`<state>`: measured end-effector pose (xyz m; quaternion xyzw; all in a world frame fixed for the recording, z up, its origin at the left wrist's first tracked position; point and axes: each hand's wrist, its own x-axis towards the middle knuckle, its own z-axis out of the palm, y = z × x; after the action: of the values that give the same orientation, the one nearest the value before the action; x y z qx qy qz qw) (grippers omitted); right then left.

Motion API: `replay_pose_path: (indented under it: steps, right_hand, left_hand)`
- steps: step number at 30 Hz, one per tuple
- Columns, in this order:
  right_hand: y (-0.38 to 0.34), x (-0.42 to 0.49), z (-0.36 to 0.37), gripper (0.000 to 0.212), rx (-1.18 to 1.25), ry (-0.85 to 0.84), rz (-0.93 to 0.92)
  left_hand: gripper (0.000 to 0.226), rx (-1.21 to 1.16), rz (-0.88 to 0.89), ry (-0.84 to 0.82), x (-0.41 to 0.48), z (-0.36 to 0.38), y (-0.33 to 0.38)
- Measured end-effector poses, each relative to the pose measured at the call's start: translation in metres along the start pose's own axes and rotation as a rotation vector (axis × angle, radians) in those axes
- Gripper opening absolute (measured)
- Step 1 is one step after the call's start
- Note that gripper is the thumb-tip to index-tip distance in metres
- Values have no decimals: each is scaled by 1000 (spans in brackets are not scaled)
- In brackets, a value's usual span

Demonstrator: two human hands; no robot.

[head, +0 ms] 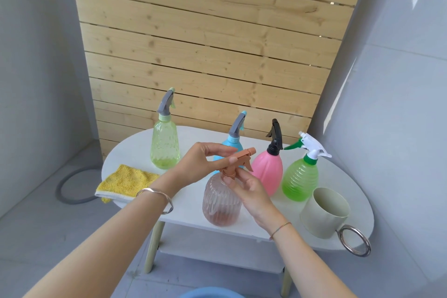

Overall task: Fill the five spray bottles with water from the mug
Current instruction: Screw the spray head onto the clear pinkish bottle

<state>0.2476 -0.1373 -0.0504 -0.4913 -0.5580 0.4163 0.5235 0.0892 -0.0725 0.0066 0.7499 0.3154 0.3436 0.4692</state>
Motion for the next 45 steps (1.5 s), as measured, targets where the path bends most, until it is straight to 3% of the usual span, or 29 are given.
replay_pose_path:
  steps: [3,5,9,17,23,30,33,38,42,45]
  right_hand:
    - [-4,1,-1,27,-28,-40,-13]
    - [-5,3,-3,21,-47,-76,-13]
    - [-3,7,-7,17,-90,-72,-40]
    - [4,0,8,13,-114,109,-175]
    - [0,-3,12,15,-143,187,-170]
    - [-25,11,17,16,-175,30,-134]
    - [-46,33,31,16,-85,-43,-117]
    - [-68,78,64,22,-101,-172,-77]
    - [-62,105,77,20,-117,-101,7]
    - [-54,114,82,23,-122,-46,55]
  left_hand:
    - [82,36,-114,-115,-13,-2,-33]
    - [91,97,-173,-203,-25,3,-53]
    - [84,40,-163,-154,-36,15,-78]
    - [79,-5,-117,-39,-40,25,-88]
    - [79,-43,-118,2,-45,32,-83]
    - [101,3,-162,-44,-51,8,-73]
    - [95,58,-155,-18,-52,-18,-66]
    - [89,92,-172,213,-43,-50,-66]
    - [103,197,-235,354,-32,-51,-72]
    - [101,225,-254,400,-25,-43,-81]
